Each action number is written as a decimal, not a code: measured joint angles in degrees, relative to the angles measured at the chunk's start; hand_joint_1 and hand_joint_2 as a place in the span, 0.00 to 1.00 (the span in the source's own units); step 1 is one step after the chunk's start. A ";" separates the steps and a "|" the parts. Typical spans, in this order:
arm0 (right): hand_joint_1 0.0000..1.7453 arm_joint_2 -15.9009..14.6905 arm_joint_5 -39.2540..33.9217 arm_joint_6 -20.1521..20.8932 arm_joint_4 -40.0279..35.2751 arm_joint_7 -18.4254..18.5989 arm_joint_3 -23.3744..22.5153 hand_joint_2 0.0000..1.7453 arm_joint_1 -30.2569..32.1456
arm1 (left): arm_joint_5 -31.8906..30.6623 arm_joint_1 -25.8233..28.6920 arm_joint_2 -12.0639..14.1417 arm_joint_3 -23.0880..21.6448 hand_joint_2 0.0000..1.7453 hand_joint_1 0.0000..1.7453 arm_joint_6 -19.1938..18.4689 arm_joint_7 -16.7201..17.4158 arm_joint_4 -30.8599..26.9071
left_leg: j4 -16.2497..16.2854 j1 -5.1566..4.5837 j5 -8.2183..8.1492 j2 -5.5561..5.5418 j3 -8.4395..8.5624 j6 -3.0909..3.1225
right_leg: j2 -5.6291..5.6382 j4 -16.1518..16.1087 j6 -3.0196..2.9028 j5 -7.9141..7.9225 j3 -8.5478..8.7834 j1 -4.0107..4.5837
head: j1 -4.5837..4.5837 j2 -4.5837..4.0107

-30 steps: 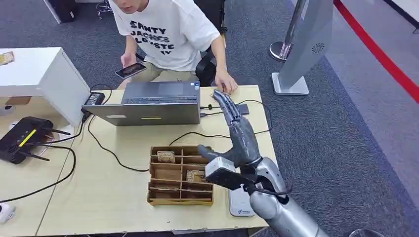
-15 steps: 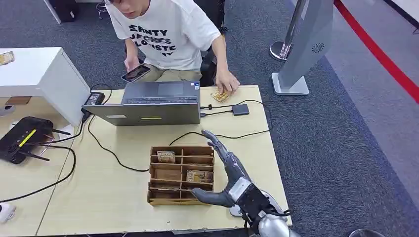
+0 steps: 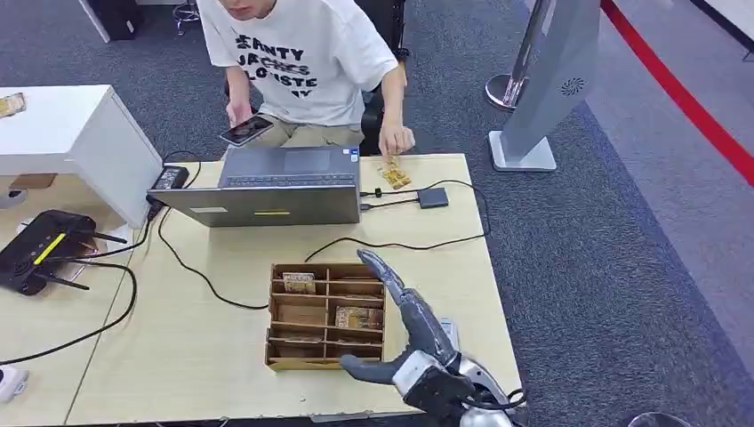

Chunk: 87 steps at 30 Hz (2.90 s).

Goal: Pass the card to the sensor for recognition and then transmit it.

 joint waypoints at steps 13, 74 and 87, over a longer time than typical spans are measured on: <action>1.00 -0.09 16.73 -8.67 0.37 4.28 4.39 1.00 -2.64 | -0.31 -0.01 0.00 0.52 0.00 0.00 -0.17 0.09 0.00 | 0.00 0.00 0.00 0.01 0.01 0.00 | 0.00 0.00 0.00 0.00 0.01 0.00 | -0.02 0.00; 0.48 -0.04 39.79 -10.00 14.27 22.34 10.93 1.00 -11.76 | -2.54 -0.08 0.00 0.52 0.00 0.00 -2.10 0.66 0.00 | 0.00 0.00 0.01 0.00 0.00 0.00 | 0.00 0.00 0.00 0.01 0.01 0.00 | -0.02 0.00; 0.49 0.92 39.72 -9.63 17.68 22.88 10.51 1.00 -12.22 | -2.89 -0.10 0.00 0.52 0.00 0.00 -2.43 0.52 0.00 | 0.00 0.00 0.01 0.00 0.00 0.00 | 0.00 0.00 0.00 0.01 0.01 0.00 | 0.00 0.00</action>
